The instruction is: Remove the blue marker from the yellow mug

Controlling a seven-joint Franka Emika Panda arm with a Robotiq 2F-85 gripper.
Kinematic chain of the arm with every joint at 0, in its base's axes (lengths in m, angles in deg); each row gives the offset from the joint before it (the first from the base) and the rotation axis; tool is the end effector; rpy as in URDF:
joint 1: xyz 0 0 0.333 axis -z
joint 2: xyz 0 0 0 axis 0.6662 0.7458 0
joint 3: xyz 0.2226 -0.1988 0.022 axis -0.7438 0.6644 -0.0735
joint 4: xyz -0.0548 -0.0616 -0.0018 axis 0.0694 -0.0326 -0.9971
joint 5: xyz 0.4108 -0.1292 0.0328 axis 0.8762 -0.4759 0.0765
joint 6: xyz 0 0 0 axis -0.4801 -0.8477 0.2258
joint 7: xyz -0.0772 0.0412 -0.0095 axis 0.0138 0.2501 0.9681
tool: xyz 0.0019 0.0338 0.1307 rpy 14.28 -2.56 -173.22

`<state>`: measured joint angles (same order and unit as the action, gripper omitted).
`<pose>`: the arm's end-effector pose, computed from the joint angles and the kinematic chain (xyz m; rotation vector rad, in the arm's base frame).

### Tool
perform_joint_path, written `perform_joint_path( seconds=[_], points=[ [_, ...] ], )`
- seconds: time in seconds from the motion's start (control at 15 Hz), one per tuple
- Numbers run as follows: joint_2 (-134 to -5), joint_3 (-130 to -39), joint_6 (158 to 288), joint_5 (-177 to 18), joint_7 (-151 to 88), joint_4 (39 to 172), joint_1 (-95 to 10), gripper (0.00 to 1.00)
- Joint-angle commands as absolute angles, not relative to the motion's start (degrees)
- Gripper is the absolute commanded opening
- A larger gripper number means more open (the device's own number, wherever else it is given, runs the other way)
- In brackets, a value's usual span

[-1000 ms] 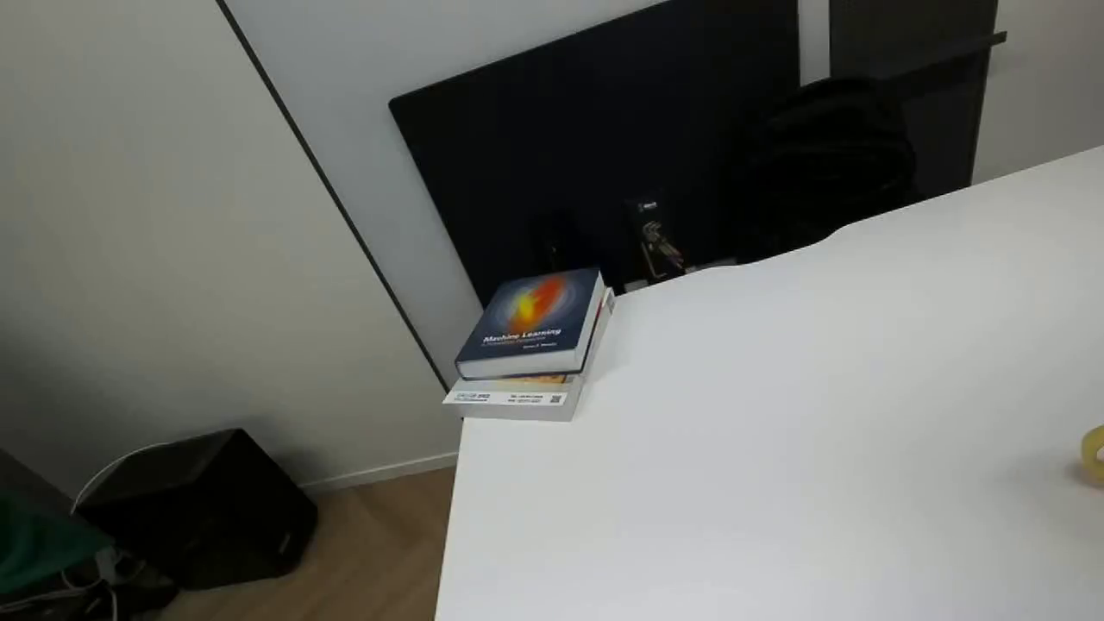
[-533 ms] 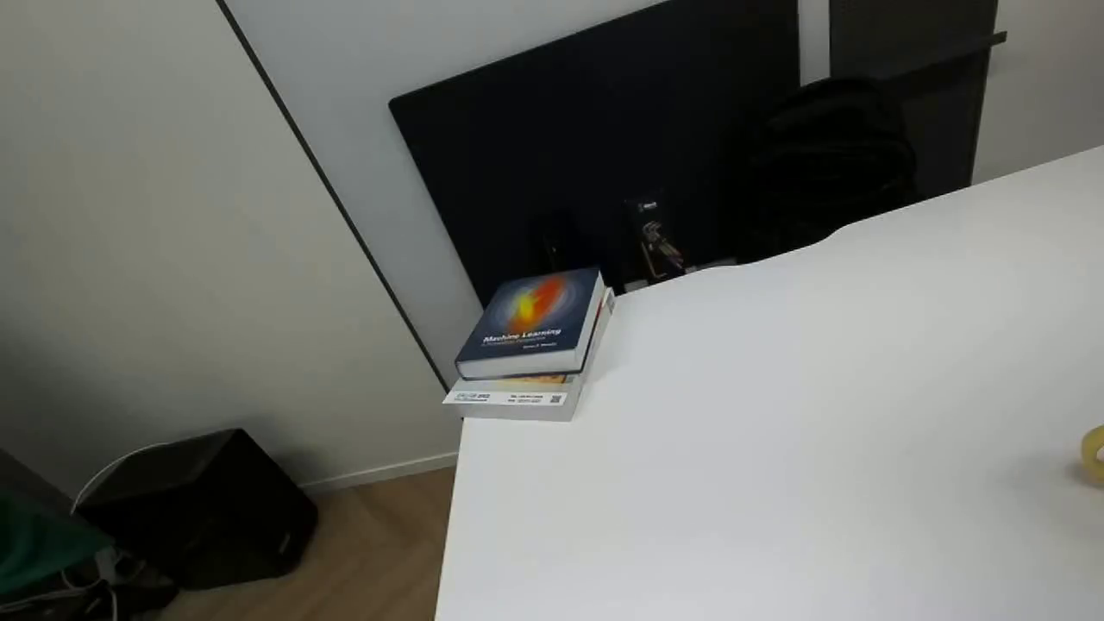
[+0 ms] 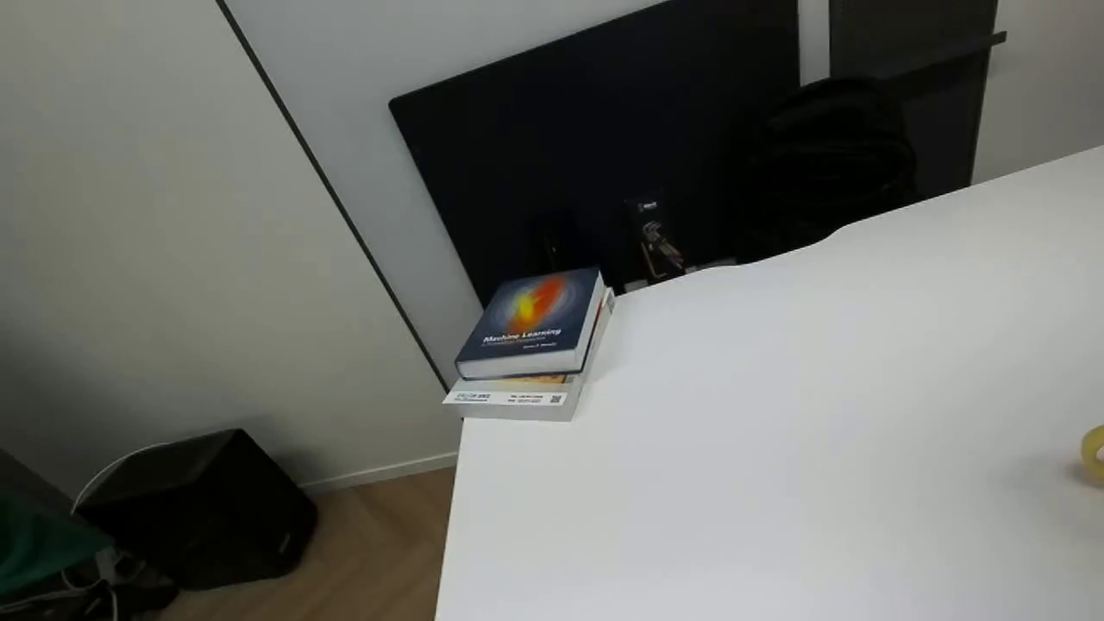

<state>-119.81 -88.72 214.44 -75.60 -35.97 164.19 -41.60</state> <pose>0.4250 -0.0003 0.3898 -3.1155 0.0183 -0.2558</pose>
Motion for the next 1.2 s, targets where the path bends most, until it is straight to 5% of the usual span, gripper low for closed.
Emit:
perform_joint_path(
  seconds=[0.0, 1.13],
  points=[
    [-111.9, -84.4, 212.0, -73.7, -37.7, 160.1, -40.1, 1.0],
    [-72.5, -81.1, 185.1, -52.2, -47.7, 127.6, -35.9, 1.0]
  ],
)
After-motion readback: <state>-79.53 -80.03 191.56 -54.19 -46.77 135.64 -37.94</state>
